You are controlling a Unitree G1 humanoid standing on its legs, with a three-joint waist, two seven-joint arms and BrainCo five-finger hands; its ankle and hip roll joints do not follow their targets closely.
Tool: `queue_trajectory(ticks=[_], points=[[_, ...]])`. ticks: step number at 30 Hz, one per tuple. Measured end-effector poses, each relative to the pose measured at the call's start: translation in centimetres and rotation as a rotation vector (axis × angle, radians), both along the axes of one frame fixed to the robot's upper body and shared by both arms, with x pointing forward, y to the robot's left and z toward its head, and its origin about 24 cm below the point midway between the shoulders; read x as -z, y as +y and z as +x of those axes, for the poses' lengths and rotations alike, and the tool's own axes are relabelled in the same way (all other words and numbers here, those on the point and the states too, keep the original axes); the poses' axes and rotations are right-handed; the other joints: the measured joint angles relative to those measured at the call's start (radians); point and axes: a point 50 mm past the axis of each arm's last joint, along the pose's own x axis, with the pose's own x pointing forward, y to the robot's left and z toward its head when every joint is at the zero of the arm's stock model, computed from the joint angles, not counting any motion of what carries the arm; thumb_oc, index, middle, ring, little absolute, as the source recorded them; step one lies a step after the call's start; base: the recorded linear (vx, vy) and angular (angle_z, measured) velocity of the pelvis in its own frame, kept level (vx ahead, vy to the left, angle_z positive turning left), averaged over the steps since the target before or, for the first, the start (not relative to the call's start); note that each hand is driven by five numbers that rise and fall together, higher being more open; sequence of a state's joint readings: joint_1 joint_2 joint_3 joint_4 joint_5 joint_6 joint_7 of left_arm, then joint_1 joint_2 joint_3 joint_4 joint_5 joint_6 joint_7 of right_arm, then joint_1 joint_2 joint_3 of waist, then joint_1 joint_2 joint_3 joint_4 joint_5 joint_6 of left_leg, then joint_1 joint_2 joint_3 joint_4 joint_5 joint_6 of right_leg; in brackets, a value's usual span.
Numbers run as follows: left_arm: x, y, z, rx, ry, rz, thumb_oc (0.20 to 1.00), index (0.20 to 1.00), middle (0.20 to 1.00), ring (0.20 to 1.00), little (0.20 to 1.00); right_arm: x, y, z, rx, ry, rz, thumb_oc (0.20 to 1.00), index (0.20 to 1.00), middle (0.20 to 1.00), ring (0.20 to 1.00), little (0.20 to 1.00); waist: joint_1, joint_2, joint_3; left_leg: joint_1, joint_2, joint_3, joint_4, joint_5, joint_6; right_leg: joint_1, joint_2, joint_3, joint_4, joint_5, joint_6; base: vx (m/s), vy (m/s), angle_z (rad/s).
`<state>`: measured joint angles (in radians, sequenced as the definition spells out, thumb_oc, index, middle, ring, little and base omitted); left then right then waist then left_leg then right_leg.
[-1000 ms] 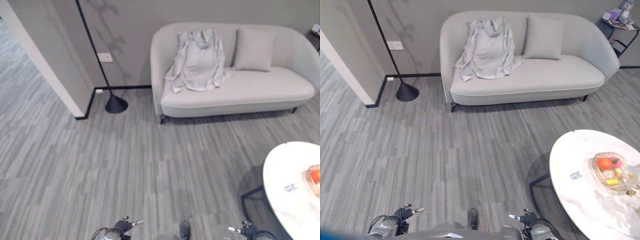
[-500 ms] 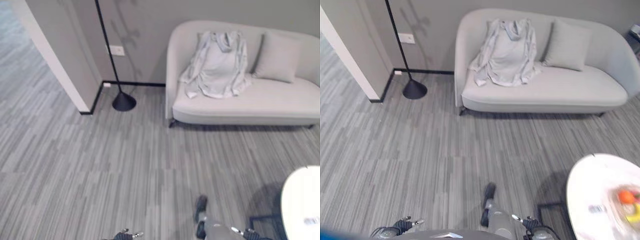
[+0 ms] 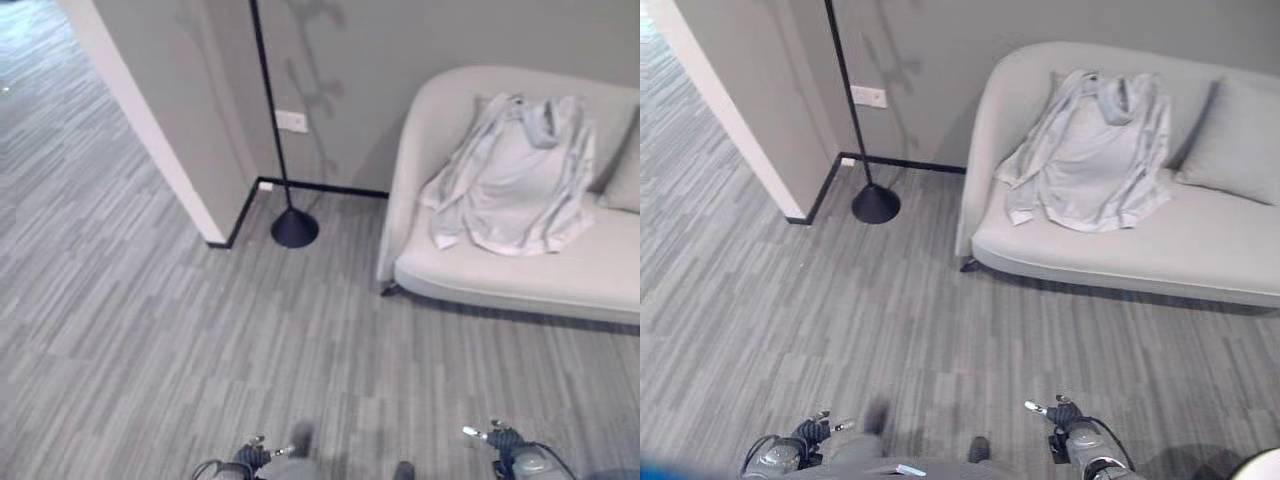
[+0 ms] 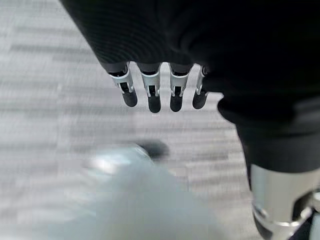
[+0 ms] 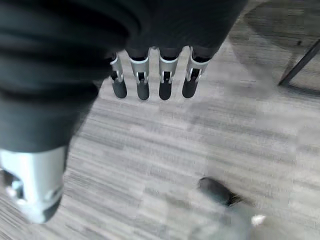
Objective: Hang the clothes on the sofa on the clothes rack.
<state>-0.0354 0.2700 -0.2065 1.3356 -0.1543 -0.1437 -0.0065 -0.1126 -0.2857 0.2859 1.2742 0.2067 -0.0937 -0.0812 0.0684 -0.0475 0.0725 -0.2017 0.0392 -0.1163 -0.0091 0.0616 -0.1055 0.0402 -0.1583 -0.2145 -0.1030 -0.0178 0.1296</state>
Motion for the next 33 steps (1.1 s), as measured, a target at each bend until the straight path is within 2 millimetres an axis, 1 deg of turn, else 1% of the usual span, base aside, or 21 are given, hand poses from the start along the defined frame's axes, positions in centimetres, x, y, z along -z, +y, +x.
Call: queue_trajectory(ticks=[1,2,3,4,5,7,8,10,11,14,15,17,18,19,21,23,24,26,27,28,33], points=[[-0.1,0.4,0.1,-0.010,-0.006,0.007,1.000,1.000,1.000,1.000,1.000,0.2,0.6,-0.1,-0.001,0.007,0.017,1.000,1.000,1.000,1.000,1.000,0.004,0.001,0.008,0.013,-0.010,0.011,-0.011,0.004,-0.004,-0.001,0.017,-0.016,0.006,-0.012,0.031,0.32,0.054,-0.16],[-0.2,0.5,0.1,-0.016,-0.009,0.010,1.000,1.000,1.000,1.000,1.000,0.4,1.1,-0.2,0.000,0.013,0.028,1.000,1.000,1.000,1.000,1.000,0.020,0.006,0.016,0.014,-0.004,0.032,0.008,-0.009,0.001,-0.009,0.065,-0.041,0.033,-0.040,0.041,0.34,0.057,-0.21],[-0.2,0.9,0.0,-0.019,-0.007,0.019,1.000,1.000,1.000,1.000,1.000,0.5,1.6,-0.1,-0.004,0.015,0.036,1.000,1.000,1.000,1.000,1.000,0.028,0.003,0.024,0.005,-0.003,0.049,0.053,-0.026,-0.025,-0.010,0.107,-0.055,0.040,-0.065,0.008,0.37,0.075,-0.23],[-0.5,1.8,0.0,-0.030,-0.005,0.039,1.000,1.000,1.000,1.000,1.000,0.3,2.3,0.8,-0.013,-0.005,0.051,1.000,1.000,1.000,1.000,1.000,0.034,-0.017,0.040,-0.050,-0.024,0.074,0.199,-0.068,-0.075,0.005,0.147,-0.038,0.019,-0.069,-0.062,0.37,0.090,-0.18],[-0.4,1.9,-0.3,-0.032,0.005,0.041,1.000,1.000,1.000,1.000,1.000,0.3,2.4,1.2,-0.015,-0.011,0.054,1.000,1.000,1.000,1.000,1.000,0.048,-0.042,0.048,-0.133,-0.075,0.107,0.346,-0.122,-0.110,0.021,0.141,0.021,0.001,-0.053,-0.163,0.35,0.103,-0.24],[0.2,0.6,-1.9,-0.051,0.044,-0.003,1.000,1.000,1.000,1.000,1.000,0.0,1.3,1.2,-0.013,-0.009,0.021,1.000,1.000,1.000,1.000,1.000,0.085,0.002,0.043,-0.141,-0.069,0.082,0.300,-0.120,-0.009,0.036,0.136,0.064,0.000,-0.074,-0.131,0.33,0.107,-0.58],[0.5,0.6,-3.3,-0.082,0.093,-0.006,1.000,1.000,1.000,1.000,1.000,-0.2,1.2,1.6,-0.025,-0.021,0.016,1.000,1.000,1.000,1.000,1.000,0.074,0.025,0.042,-0.125,-0.065,0.087,0.222,-0.075,0.074,0.056,0.132,0.073,0.000,-0.084,-0.103,0.45,0.188,-0.51],[0.4,1.2,-3.6,-0.100,0.099,0.007,1.000,1.000,1.000,1.000,1.000,0.1,1.9,1.3,-0.029,-0.006,0.036,1.000,1.000,1.000,1.000,1.000,0.076,0.006,0.038,-0.072,-0.090,0.112,0.151,-0.041,0.138,0.064,0.099,0.075,0.005,-0.074,-0.068,0.34,0.159,-0.28],[0.3,1.3,-3.4,-0.107,0.095,0.012,1.000,1.000,1.000,1.000,1.000,0.1,2.2,1.6,-0.038,-0.016,0.043,1.000,1.000,1.000,1.000,1.000,0.075,0.000,0.040,-0.014,-0.085,0.132,0.107,-0.041,0.167,0.078,0.093,0.064,0.023,-0.024,-0.011,0.09,0.048,-0.44],[0.0,1.9,-2.1,-0.089,0.060,0.028,1.000,1.000,1.000,1.000,1.000,0.2,2.7,1.5,-0.069,-0.010,0.044,1.000,1.000,1.000,1.000,1.000,0.079,-0.020,0.027,0.064,-0.084,0.143,0.068,-0.046,0.172,0.078,0.081,0.035,0.084,-0.001,0.005,0.28,0.219,-0.48],[-0.3,1.8,-0.8,-0.057,0.016,0.027,1.000,1.000,1.000,1.000,1.000,-0.2,3.0,2.4,-0.110,-0.036,0.035,1.000,1.000,1.000,1.000,1.000,0.064,-0.008,0.024,0.137,-0.066,0.140,-0.007,-0.054,0.197,-0.020,0.068,-0.007,0.320,-0.039,0.041,0.26,0.241,-0.44],[-0.6,1.6,0.7,-0.044,-0.019,0.025,1.000,1.000,1.000,1.000,1.000,-0.3,3.3,2.6,-0.136,-0.047,0.039,1.000,1.000,1.000,1.000,1.000,0.048,0.006,0.031,0.159,-0.064,0.134,-0.012,-0.073,0.219,-0.107,0.041,-0.025,0.536,-0.025,0.042,0.20,0.161,-0.13],[-0.7,1.6,1.2,-0.013,-0.024,0.034,1.000,1.000,1.000,1.000,1.000,0.0,4.0,2.2,-0.148,-0.040,0.055,1.000,1.000,1.000,1.000,1.000,0.026,0.018,0.028,0.194,-0.070,0.134,-0.025,-0.069,0.229,-0.199,-0.015,-0.061,0.760,-0.003,0.043,0.19,0.051,0.19],[-0.8,1.6,1.4,-0.010,-0.032,0.036,1.000,1.000,1.000,1.000,1.000,0.3,4.2,1.5,-0.152,-0.025,0.064,1.000,1.000,1.000,1.000,1.000,0.023,0.027,0.018,0.207,-0.073,0.130,-0.026,-0.080,0.223,-0.215,-0.026,-0.056,0.765,-0.025,0.054,0.27,0.042,0.30],[-0.8,1.6,1.4,-0.007,-0.032,0.040,1.000,1.000,1.000,1.000,1.000,0.4,4.3,1.2,-0.164,-0.015,0.061,1.000,1.000,1.000,1.000,1.000,0.033,0.036,0.012,0.223,-0.089,0.130,-0.024,-0.099,0.212,-0.236,-0.078,-0.091,0.735,-0.032,0.048,0.23,-0.043,0.17],[-0.6,1.7,0.8,-0.013,-0.014,0.041,1.000,1.000,1.000,1.000,1.000,0.4,4.2,1.1,-0.161,-0.012,0.059,1.000,1.000,1.000,1.000,1.000,0.061,0.043,0.000,0.229,-0.109,0.142,-0.025,-0.103,0.206,-0.210,-0.144,-0.179,0.578,-0.031,0.043,0.20,-0.131,-0.17],[-0.4,1.8,-0.3,-0.022,0.018,0.046,1.000,1.000,1.000,1.000,1.000,0.3,4.2,1.3,-0.162,-0.016,0.057,1.000,1.000,1.000,1.000,1.000,0.081,0.051,-0.013,0.227,-0.123,0.142,-0.023,-0.103,0.206,-0.173,-0.160,-0.170,0.320,0.007,0.060,0.25,-0.179,-0.21],[-0.2,1.9,-1.2,-0.031,0.045,0.048,1.000,1.000,1.000,1.000,1.000,0.1,4.3,1.9,-0.163,-0.031,0.058,1.000,1.000,1.000,1.000,1.000,0.079,0.064,-0.014,0.226,-0.132,0.123,-0.023,-0.103,0.205,-0.170,-0.169,-0.137,0.210,0.054,0.078,0.17,-0.124,0.02],[-0.2,2.0,-1.6,-0.039,0.055,0.048,1.000,1.000,1.000,1.000,1.000,0.1,4.3,2.0,-0.161,-0.036,0.060,1.000,1.000,1.000,1.000,1.000,0.077,0.066,-0.019,0.226,-0.138,0.114,-0.025,-0.108,0.198,-0.156,-0.162,-0.108,0.109,0.091,0.107,0.15,-0.128,0.25],[-0.1,2.0,-2.2,-0.040,0.072,0.049,1.000,1.000,1.000,1.000,1.000,0.0,4.3,2.1,-0.161,-0.039,0.060,1.000,1.000,1.000,1.000,1.000,0.074,0.065,-0.021,0.230,-0.147,0.105,-0.022,-0.108,0.198,-0.163,-0.177,-0.093,0.068,0.149,0.113,0.23,-0.206,0.28],[0.0,1.6,-2.0,-0.045,0.064,0.040,1.000,1.000,1.000,1.000,1.000,0.2,4.2,1.7,-0.154,-0.018,0.058,1.000,1.000,1.000,1.000,1.000,0.071,0.050,-0.028,0.252,-0.149,0.049,-0.023,-0.108,0.197,-0.178,-0.193,-0.035,-0.002,0.277,0.122,0.21,-0.301,0.47]])
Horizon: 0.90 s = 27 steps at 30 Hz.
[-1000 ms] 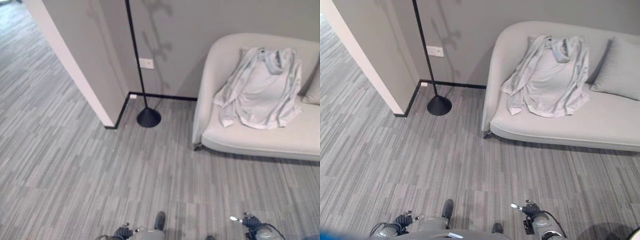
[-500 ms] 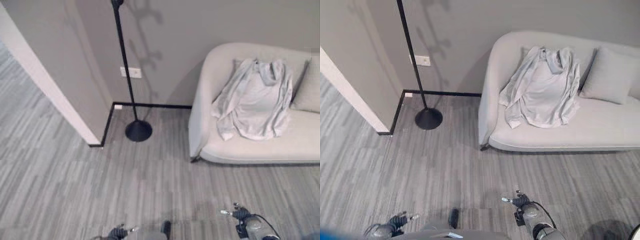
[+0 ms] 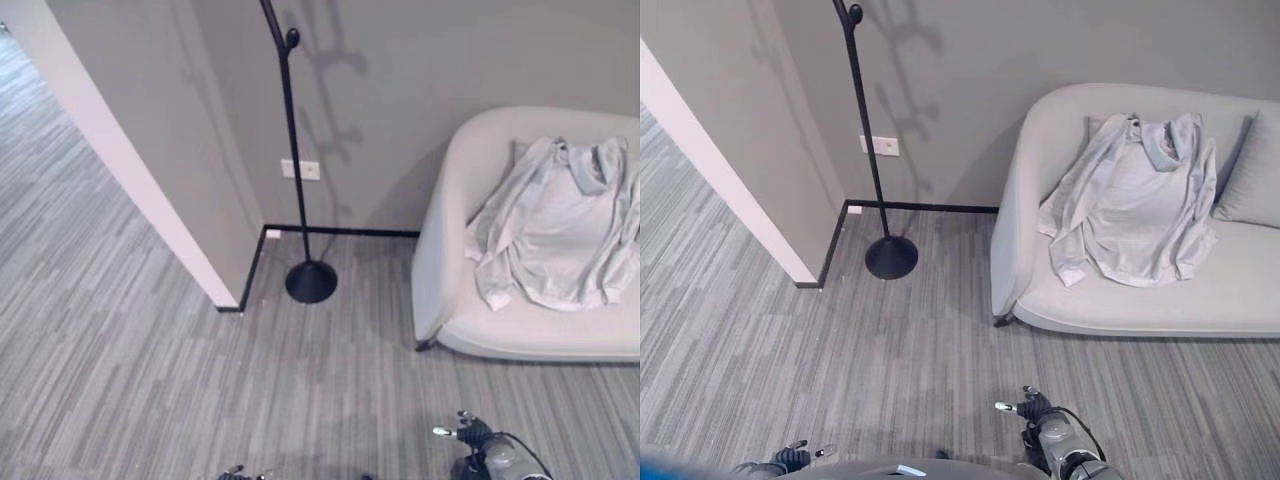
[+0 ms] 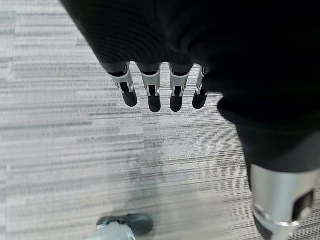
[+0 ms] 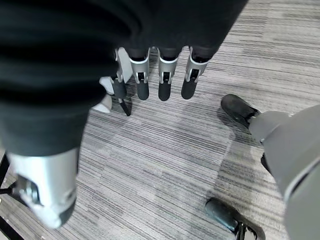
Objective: Hang the clothes on the sofa on the clothes rack.
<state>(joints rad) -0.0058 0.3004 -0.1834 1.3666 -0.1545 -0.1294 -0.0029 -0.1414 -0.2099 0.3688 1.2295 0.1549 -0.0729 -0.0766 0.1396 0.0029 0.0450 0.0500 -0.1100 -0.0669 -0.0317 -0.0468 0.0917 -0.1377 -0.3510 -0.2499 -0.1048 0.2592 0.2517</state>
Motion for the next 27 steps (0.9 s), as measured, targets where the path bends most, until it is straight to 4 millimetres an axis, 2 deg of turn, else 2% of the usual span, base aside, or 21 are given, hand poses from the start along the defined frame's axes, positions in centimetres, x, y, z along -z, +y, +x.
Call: queue_trajectory(ticks=[3,5,8,9,11,12,14,15,16,17,18,20,21,23,24,25,26,27], points=[[0.0,0.0,-0.2,-0.022,0.003,-0.001,1.000,1.000,1.000,1.000,1.000,0.1,0.4,0.0,-0.004,0.000,0.010,1.000,1.000,1.000,1.000,1.000,0.002,-0.020,-0.002,0.007,0.004,-0.036,0.002,-0.010,-0.016,-0.001,-0.024,-0.008,0.000,0.040,-0.002,0.20,-0.473,0.43],[-0.1,0.1,0.3,-0.030,-0.015,0.002,1.000,1.000,1.000,1.000,1.000,0.0,0.9,0.2,-0.010,-0.016,0.025,1.000,1.000,1.000,1.000,1.000,0.002,-0.029,0.004,0.005,0.017,-0.058,0.003,-0.015,-0.025,0.004,-0.030,-0.022,0.000,0.050,-0.010,0.16,-0.620,0.42],[-0.1,-0.3,0.8,-0.012,-0.020,0.008,1.000,1.000,1.000,1.000,1.000,-0.5,1.9,1.2,-0.055,-0.060,0.043,1.000,1.000,1.000,1.000,1.000,-0.024,-0.033,0.010,-0.008,0.059,-0.105,0.029,-0.028,-0.045,0.040,0.005,-0.048,0.001,0.048,-0.011,0.07,-0.595,0.44],[-0.1,-0.4,1.1,0.002,-0.026,0.011,1.000,1.000,1.000,1.000,1.000,-0.4,2.3,1.1,-0.061,-0.064,0.055,1.000,1.000,1.000,1.000,1.000,-0.024,-0.043,0.013,-0.012,0.073,-0.102,0.035,-0.034,-0.055,0.041,0.023,-0.064,0.005,0.048,-0.013,0.02,-0.402,0.19],[-0.2,-0.8,1.8,-0.006,-0.061,0.000,1.000,1.000,1.000,1.000,1.000,-0.7,3.1,1.9,-0.070,-0.090,0.074,1.000,1.000,1.000,1.000,1.000,-0.022,-0.064,0.016,-0.011,0.089,-0.084,0.035,-0.047,-0.077,0.036,0.023,-0.090,0.031,0.048,-0.014,0.00,-0.602,-0.11],[-0.2,-0.8,1.9,-0.031,-0.076,-0.001,1.000,1.000,1.000,1.000,1.000,-0.7,3.4,2.0,-0.098,-0.095,0.071,1.000,1.000,1.000,1.000,1.000,-0.026,-0.061,0.017,-0.033,0.132,-0.082,0.048,-0.063,-0.103,0.033,0.053,-0.136,0.065,0.025,-0.018,-0.03,-0.441,-0.06],[-0.4,-1.1,3.2,-0.057,-0.129,-0.018,1.000,1.000,1.000,1.000,1.000,-0.7,3.2,1.9,-0.101,-0.098,0.067,1.000,1.000,1.000,1.000,1.000,-0.030,-0.065,0.015,-0.088,0.174,-0.101,0.088,-0.086,-0.151,0.029,0.103,-0.129,0.089,-0.012,-0.045,-0.02,-0.296,0.19],[-0.7,-1.4,4.2,-0.067,-0.166,-0.031,1.000,1.000,1.000,1.000,1.000,-0.7,2.8,1.8,-0.097,-0.094,0.057,1.000,1.000,1.000,1.000,1.000,-0.041,-0.081,0.016,-0.123,0.180,-0.113,0.114,-0.093,-0.175,0.039,0.116,-0.122,0.068,-0.059,-0.072,0.00,-0.352,0.35],[-0.7,-2.1,4.8,-0.068,-0.187,-0.051,1.000,1.000,1.000,1.000,1.000,-0.7,2.0,1.7,-0.088,-0.090,0.036,1.000,1.000,1.000,1.000,1.000,-0.052,-0.074,0.026,-0.157,0.190,-0.106,0.147,-0.094,-0.199,0.038,0.143,-0.124,0.047,-0.101,-0.110,0.06,-0.517,0.20],[-0.5,-3.5,5.4,-0.061,-0.204,-0.087,1.000,1.000,1.000,1.000,1.000,-1.1,0.1,2.0,-0.067,-0.100,-0.007,1.000,1.000,1.000,1.000,1.000,-0.053,-0.047,0.038,-0.209,0.214,-0.062,0.213,-0.095,-0.216,0.036,0.182,-0.123,0.005,-0.121,-0.128,0.05,-0.388,-0.05],[-0.4,-4.3,5.4,-0.058,-0.206,-0.108,1.000,1.000,1.000,1.000,1.000,-1.3,-1.3,2.1,-0.049,-0.098,-0.040,1.000,1.000,1.000,1.000,1.000,-0.053,-0.027,0.054,-0.220,0.233,-0.046,0.238,-0.087,-0.229,0.038,0.210,-0.121,0.005,-0.123,-0.150,0.08,-0.365,-0.12],[-0.2,-5.2,5.4,-0.047,-0.202,-0.130,1.000,1.000,1.000,1.000,1.000,-1.1,-3.2,0.8,-0.012,-0.050,-0.092,1.000,1.000,1.000,1.000,1.000,-0.052,-0.027,0.059,-0.222,0.245,-0.062,0.231,-0.089,-0.250,0.055,0.222,-0.124,0.005,-0.134,-0.179,0.10,-0.249,-0.02],[-0.2,-5.0,5.2,-0.049,-0.200,-0.132,1.000,1.000,1.000,1.000,1.000,-1.1,-5.3,-0.5,0.046,-0.018,-0.138,1.000,1.000,1.000,1.000,1.000,-0.055,-0.038,0.061,-0.199,0.198,-0.063,0.173,-0.082,-0.240,0.072,0.225,-0.124,0.000,-0.161,-0.176,0.10,-0.204,0.00],[-0.1,-4.8,4.7,-0.046,-0.187,-0.130,1.000,1.000,1.000,1.000,1.000,-1.3,-7.3,-1.5,0.101,0.005,-0.180,1.000,1.000,1.000,1.000,1.000,-0.057,-0.036,0.057,-0.187,0.141,-0.067,0.128,-0.065,-0.215,0.084,0.232,-0.124,-0.002,-0.171,-0.168,0.07,-0.122,-0.05],[0.0,-4.7,4.4,-0.047,-0.176,-0.126,1.000,1.000,1.000,1.000,1.000,-1.1,-8.0,-2.5,0.127,0.037,-0.195,1.000,1.000,1.000,1.000,1.000,-0.057,-0.031,0.054,-0.175,0.100,-0.073,0.096,-0.045,-0.185,0.092,0.244,-0.125,-0.002,-0.173,-0.170,0.06,-0.084,-0.09],[0.1,-4.5,4.0,-0.047,-0.166,-0.122,1.000,1.000,1.000,1.000,1.000,-1.1,-8.2,-3.0,0.137,0.046,-0.201,1.000,1.000,1.000,1.000,1.000,-0.056,-0.028,0.052,-0.168,0.085,-0.066,0.083,-0.025,-0.159,0.093,0.253,-0.124,-0.002,-0.175,-0.173,0.06,-0.042,-0.23],[0.1,-3.9,3.3,-0.047,-0.151,-0.109,1.000,1.000,1.000,1.000,1.000,-0.9,-8.2,-3.6,0.149,0.059,-0.195,1.000,1.000,1.000,1.000,1.000,-0.053,-0.042,0.046,-0.166,0.069,-0.091,0.068,-0.001,-0.126,0.089,0.263,-0.111,-0.002,-0.177,-0.179,0.02,-0.002,-0.20],[0.3,-3.6,2.6,-0.053,-0.126,-0.103,1.000,1.000,1.000,1.000,1.000,-0.7,-7.8,-3.8,0.147,0.065,-0.185,1.000,1.000,1.000,1.000,1.000,-0.057,-0.035,0.041,-0.160,0.068,-0.082,0.058,0.016,-0.127,0.090,0.269,-0.111,-0.001,-0.176,-0.177,0.04,0.006,-0.19]])
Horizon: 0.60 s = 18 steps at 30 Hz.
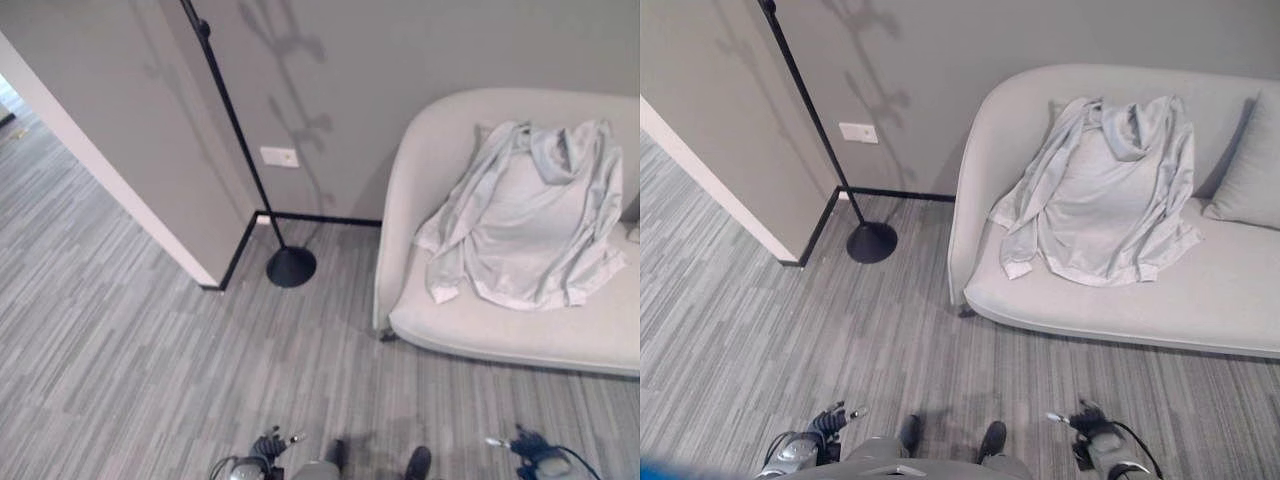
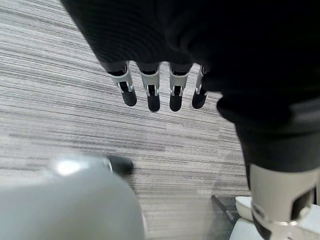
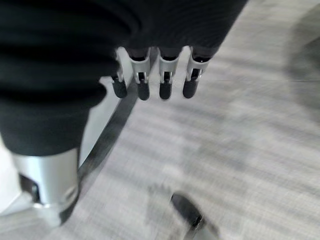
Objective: Hang the clothes on the sofa on the clothes rack.
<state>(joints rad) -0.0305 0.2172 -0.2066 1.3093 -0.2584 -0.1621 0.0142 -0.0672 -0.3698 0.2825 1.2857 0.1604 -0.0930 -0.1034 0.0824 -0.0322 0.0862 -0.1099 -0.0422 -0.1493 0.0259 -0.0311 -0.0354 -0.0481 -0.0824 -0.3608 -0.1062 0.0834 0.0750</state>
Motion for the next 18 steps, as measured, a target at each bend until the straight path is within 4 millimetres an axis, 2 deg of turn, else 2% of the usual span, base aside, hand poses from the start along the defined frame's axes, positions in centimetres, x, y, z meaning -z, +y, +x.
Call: queue_trajectory(ticks=[2,7,8,10,12,14,15,17,18], points=[[0.2,0.1,-0.8,-0.005,0.021,0.000,1.000,1.000,1.000,1.000,1.000,0.5,0.6,-0.9,0.005,0.023,0.018,1.000,1.000,1.000,1.000,1.000,0.003,-0.005,-0.003,0.010,0.007,0.002,-0.018,0.033,0.008,0.001,0.001,0.002,0.000,0.000,-0.001,0.07,0.040,-0.03],[0.7,0.8,-4.1,0.006,0.131,0.010,1.000,1.000,1.000,1.000,1.000,1.4,3.2,-1.3,-0.001,0.037,0.089,1.000,1.000,1.000,1.000,1.000,0.001,-0.013,-0.029,0.067,-0.020,0.028,-0.072,0.048,0.027,0.028,-0.030,0.020,0.008,0.011,0.010,0.05,0.045,-0.06],[0.6,1.0,-4.1,0.006,0.132,0.014,1.000,1.000,1.000,1.000,1.000,1.4,3.5,-1.2,-0.004,0.034,0.098,1.000,1.000,1.000,1.000,1.000,0.001,-0.020,-0.030,0.063,-0.026,0.029,-0.065,0.047,0.029,0.017,-0.038,0.020,0.026,0.007,0.016,-0.02,0.000,-0.10],[0.4,1.4,-3.4,0.021,0.119,0.029,1.000,1.000,1.000,1.000,1.000,1.2,4.1,0.4,-0.033,0.004,0.115,1.000,1.000,1.000,1.000,1.000,0.002,-0.005,-0.024,0.061,-0.014,0.033,-0.060,0.048,0.048,-0.050,-0.050,0.041,0.149,0.008,0.018,0.04,-0.062,-0.15],[0.2,1.9,-2.9,0.047,0.114,0.051,1.000,1.000,1.000,1.000,1.000,1.1,4.9,1.2,-0.062,-0.015,0.131,1.000,1.000,1.000,1.000,1.000,0.004,0.007,-0.011,0.082,0.006,0.029,-0.079,0.051,0.065,-0.068,-0.059,0.037,0.214,-0.009,0.039,0.07,-0.110,0.01],[-0.1,2.7,-2.3,0.058,0.101,0.075,1.000,1.000,1.000,1.000,1.000,1.2,5.7,1.3,-0.073,-0.019,0.151,1.000,1.000,1.000,1.000,1.000,0.005,0.002,-0.011,0.097,0.020,0.023,-0.091,0.051,0.072,-0.061,-0.098,0.036,0.226,-0.016,0.047,0.06,-0.122,0.12],[-0.2,2.9,-1.8,0.063,0.092,0.082,1.000,1.000,1.000,1.000,1.000,1.2,5.9,1.6,-0.075,-0.025,0.154,1.000,1.000,1.000,1.000,1.000,0.008,-0.004,-0.014,0.098,0.028,0.013,-0.091,0.050,0.074,-0.063,-0.139,0.054,0.212,-0.011,0.055,0.08,-0.206,0.16],[-0.2,2.8,-1.7,0.071,0.093,0.082,1.000,1.000,1.000,1.000,1.000,1.1,5.9,1.9,-0.077,-0.032,0.155,1.000,1.000,1.000,1.000,1.000,0.007,-0.001,-0.012,0.093,0.036,-0.003,-0.093,0.058,0.087,-0.050,-0.186,0.080,0.156,0.002,0.074,0.12,-0.322,0.15],[-0.2,2.9,-1.9,0.082,0.108,0.088,1.000,1.000,1.000,1.000,1.000,1.1,6.4,2.1,-0.082,-0.036,0.165,1.000,1.000,1.000,1.000,1.000,0.011,0.001,-0.013,0.093,0.050,-0.002,-0.090,0.045,0.060,-0.037,-0.254,0.090,0.096,0.059,0.129,0.11,-0.270,0.02]])
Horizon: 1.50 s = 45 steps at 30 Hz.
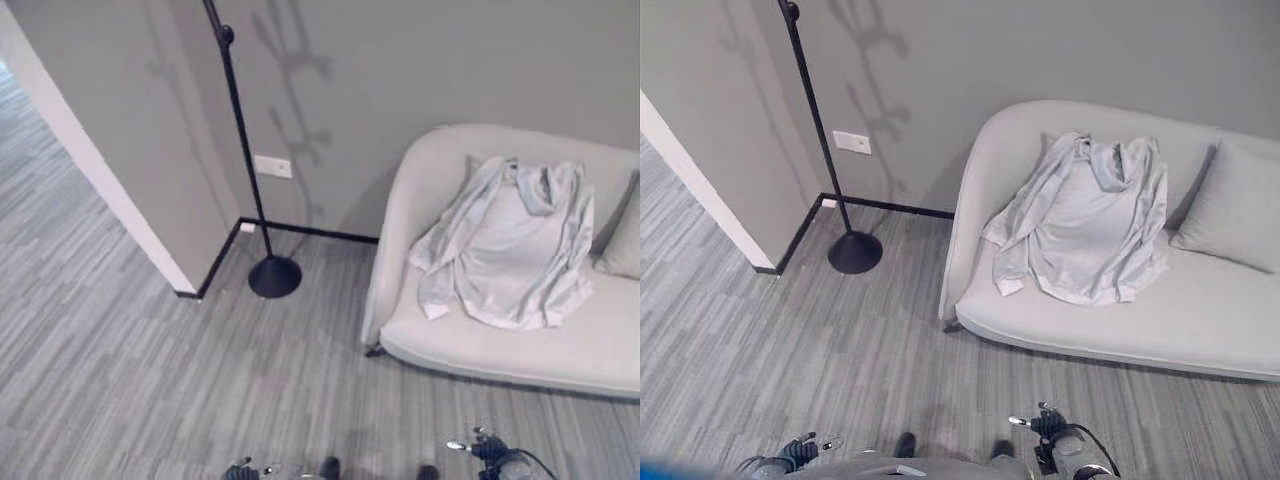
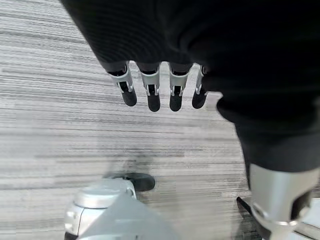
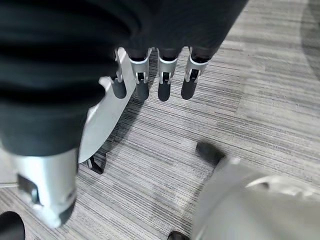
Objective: Hang the clothes on the sofa on the clothes rack.
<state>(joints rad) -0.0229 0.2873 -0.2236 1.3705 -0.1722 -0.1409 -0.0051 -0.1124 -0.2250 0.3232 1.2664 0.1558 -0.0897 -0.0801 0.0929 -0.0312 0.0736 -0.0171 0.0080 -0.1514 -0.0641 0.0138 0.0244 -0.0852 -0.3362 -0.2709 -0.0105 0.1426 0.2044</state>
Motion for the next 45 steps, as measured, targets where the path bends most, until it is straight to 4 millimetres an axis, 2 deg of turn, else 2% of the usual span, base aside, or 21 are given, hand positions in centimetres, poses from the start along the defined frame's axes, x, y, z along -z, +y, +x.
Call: queue_trajectory(ticks=[2,6,7,8,9,11,12,15,17,18,19,22,23,24,26,29,31,40,41,42,45], points=[[0.1,0.1,-0.4,0.000,0.011,0.002,1.000,1.000,1.000,1.000,1.000,-0.2,0.7,0.7,-0.017,-0.026,0.017,1.000,1.000,1.000,1.000,1.000,0.000,-0.001,-0.001,0.003,0.008,-0.001,-0.002,-0.002,-0.009,0.014,-0.056,0.000,-0.083,0.071,0.044,0.12,-0.285,-0.02],[0.0,0.2,-0.3,-0.017,0.003,0.003,1.000,1.000,1.000,1.000,1.000,-0.3,1.1,1.1,-0.027,-0.044,0.027,1.000,1.000,1.000,1.000,1.000,0.000,0.002,0.002,0.020,0.056,-0.012,-0.008,-0.021,-0.055,0.018,-0.064,-0.028,-0.095,0.115,0.049,0.13,-0.369,0.10],[0.0,0.6,-0.8,-0.039,0.011,0.012,1.000,1.000,1.000,1.000,1.000,-0.4,1.3,1.3,-0.042,-0.054,0.031,1.000,1.000,1.000,1.000,1.000,-0.004,-0.017,0.000,0.041,0.080,-0.009,-0.005,-0.043,-0.095,0.034,-0.038,-0.012,-0.087,0.180,-0.013,0.15,-0.487,0.16],[-0.2,1.2,-0.9,-0.040,0.014,0.025,1.000,1.000,1.000,1.000,1.000,-0.3,1.7,1.0,-0.049,-0.049,0.039,1.000,1.000,1.000,1.000,1.000,-0.008,-0.031,0.000,0.045,0.082,-0.021,-0.002,-0.050,-0.119,0.042,-0.033,0.004,-0.066,0.238,-0.036,0.18,-0.620,0.13],[-0.3,1.3,-0.4,-0.035,0.002,0.031,1.000,1.000,1.000,1.000,1.000,-0.1,1.8,0.8,-0.061,-0.033,0.036,1.000,1.000,1.000,1.000,1.000,-0.003,-0.046,-0.007,0.060,0.108,-0.008,-0.006,-0.063,-0.150,0.053,-0.015,-0.017,-0.047,0.133,0.008,0.10,-0.498,0.01],[-0.2,0.7,-0.2,-0.029,-0.004,0.019,1.000,1.000,1.000,1.000,1.000,-0.4,1.7,1.3,-0.081,-0.050,0.027,1.000,1.000,1.000,1.000,1.000,-0.014,-0.019,-0.011,0.054,0.172,0.001,-0.001,-0.067,-0.196,0.064,0.051,-0.027,-0.058,0.031,0.016,0.07,-0.563,-0.11],[0.1,-0.9,0.7,-0.020,-0.026,-0.020,1.000,1.000,1.000,1.000,1.000,-0.8,1.3,2.2,-0.111,-0.071,0.004,1.000,1.000,1.000,1.000,1.000,-0.028,0.026,0.001,0.033,0.246,0.018,0.011,-0.039,-0.245,0.073,0.134,-0.058,-0.086,-0.004,0.002,0.04,-0.553,0.06],[0.3,-3.7,2.6,-0.004,-0.079,-0.089,1.000,1.000,1.000,1.000,1.000,-0.7,0.5,1.6,-0.135,-0.046,-0.028,1.000,1.000,1.000,1.000,1.000,-0.053,0.050,0.004,-0.031,0.309,0.063,0.074,0.050,-0.283,0.072,0.210,-0.088,-0.088,-0.040,-0.052,-0.01,-0.407,0.24],[0.0,-4.3,4.0,-0.009,-0.121,-0.099,1.000,1.000,1.000,1.000,1.000,-0.7,0.3,1.5,-0.126,-0.051,-0.028,1.000,1.000,1.000,1.000,1.000,-0.062,0.042,0.004,-0.099,0.327,0.040,0.107,0.135,-0.290,0.052,0.243,-0.110,-0.093,-0.060,-0.076,0.03,-0.384,0.33],[-0.2,-5.1,5.2,0.011,-0.153,-0.107,1.000,1.000,1.000,1.000,1.000,-0.7,-0.2,1.2,-0.114,-0.049,-0.037,1.000,1.000,1.000,1.000,1.000,-0.062,0.032,0.009,-0.146,0.332,0.028,0.124,0.223,-0.290,0.036,0.256,-0.117,-0.093,-0.075,-0.105,0.05,-0.320,0.36],[-0.4,-5.6,5.6,0.026,-0.174,-0.123,1.000,1.000,1.000,1.000,1.000,-0.8,-0.6,1.2,-0.110,-0.048,-0.049,1.000,1.000,1.000,1.000,1.000,-0.062,0.025,0.017,-0.169,0.333,0.032,0.127,0.235,-0.297,0.033,0.256,-0.120,-0.094,-0.077,-0.123,0.06,-0.306,0.17],[-0.1,-6.8,5.2,0.036,-0.171,-0.153,1.000,1.000,1.000,1.000,1.000,-0.9,-2.8,0.1,-0.085,-0.019,-0.101,1.000,1.000,1.000,1.000,1.000,-0.065,0.045,0.014,-0.161,0.292,0.091,0.107,0.254,-0.276,0.034,0.285,-0.121,-0.094,-0.092,-0.146,0.11,-0.276,0.11],[-0.1,-7.0,5.2,0.051,-0.171,-0.154,1.000,1.000,1.000,1.000,1.000,-0.8,-3.7,-0.6,-0.063,0.001,-0.119,1.000,1.000,1.000,1.000,1.000,-0.072,0.051,0.013,-0.171,0.282,0.078,0.108,0.236,-0.295,0.038,0.288,-0.129,-0.094,-0.096,-0.156,0.12,-0.198,0.11],[-0.1,-6.9,5.2,0.065,-0.170,-0.151,1.000,1.000,1.000,1.000,1.000,-0.9,-5.1,-1.4,-0.032,0.035,-0.156,1.000,1.000,1.000,1.000,1.000,-0.051,0.040,0.014,-0.138,0.199,0.011,0.074,0.174,-0.291,0.034,0.267,-0.103,-0.094,-0.097,-0.158,0.13,-0.171,0.02],[0.0,-6.4,4.7,0.054,-0.157,-0.140,1.000,1.000,1.000,1.000,1.000,-1.2,-6.4,-1.8,-0.014,0.045,-0.190,1.000,1.000,1.000,1.000,1.000,-0.065,0.046,0.010,-0.094,0.103,0.011,0.005,0.144,-0.273,0.039,0.248,-0.108,-0.094,-0.090,-0.156,0.12,-0.118,-0.08],[0.1,-4.5,3.5,0.039,-0.121,-0.097,1.000,1.000,1.000,1.000,1.000,-1.3,-6.8,-2.1,0.026,0.042,-0.192,1.000,1.000,1.000,1.000,1.000,-0.059,0.060,0.007,-0.060,0.054,0.033,-0.034,0.081,-0.169,0.037,0.266,-0.097,-0.093,-0.081,-0.147,0.13,-0.008,-0.09],[0.3,-3.8,2.2,0.030,-0.078,-0.076,1.000,1.000,1.000,1.000,1.000,-1.4,-6.7,-1.5,0.036,0.027,-0.186,1.000,1.000,1.000,1.000,1.000,-0.049,0.073,0.011,-0.041,0.053,0.035,-0.028,0.041,-0.110,0.037,0.272,-0.064,-0.093,-0.068,-0.143,0.06,0.041,-0.43],[0.3,-1.2,-0.1,-0.023,-0.017,-0.021,1.000,1.000,1.000,1.000,1.000,-0.4,-2.7,-0.7,0.028,0.007,-0.082,1.000,1.000,1.000,1.000,1.000,-0.024,0.006,0.042,0.002,-0.011,0.090,-0.028,0.015,-0.071,0.046,0.208,-0.019,-0.067,-0.038,-0.103,0.07,0.083,-0.16],[0.2,-1.1,0.2,-0.019,-0.022,-0.020,1.000,1.000,1.000,1.000,1.000,-0.4,-2.7,-0.5,0.025,0.003,-0.081,1.000,1.000,1.000,1.000,1.000,-0.021,-0.005,0.050,0.001,-0.011,0.092,-0.028,0.012,-0.058,0.016,0.202,-0.015,-0.014,-0.038,-0.097,0.05,0.052,-0.32],[0.1,-1.1,0.8,-0.010,-0.030,-0.016,1.000,1.000,1.000,1.000,1.000,-0.7,-2.4,0.5,0.007,-0.014,-0.082,1.000,1.000,1.000,1.000,1.000,-0.021,0.015,0.061,0.002,0.010,0.110,-0.028,0.018,-0.049,-0.057,0.198,-0.012,0.111,-0.033,-0.089,0.11,-0.011,-0.36],[-0.4,-0.1,2.0,0.010,-0.049,0.016,1.000,1.000,1.000,1.000,1.000,-0.6,-1.3,1.1,-0.031,-0.022,-0.058,1.000,1.000,1.000,1.000,1.000,-0.032,0.011,0.082,0.003,0.043,0.113,-0.029,0.023,-0.029,-0.125,0.160,-0.024,0.242,-0.032,-0.019,0.12,-0.085,-0.07]])
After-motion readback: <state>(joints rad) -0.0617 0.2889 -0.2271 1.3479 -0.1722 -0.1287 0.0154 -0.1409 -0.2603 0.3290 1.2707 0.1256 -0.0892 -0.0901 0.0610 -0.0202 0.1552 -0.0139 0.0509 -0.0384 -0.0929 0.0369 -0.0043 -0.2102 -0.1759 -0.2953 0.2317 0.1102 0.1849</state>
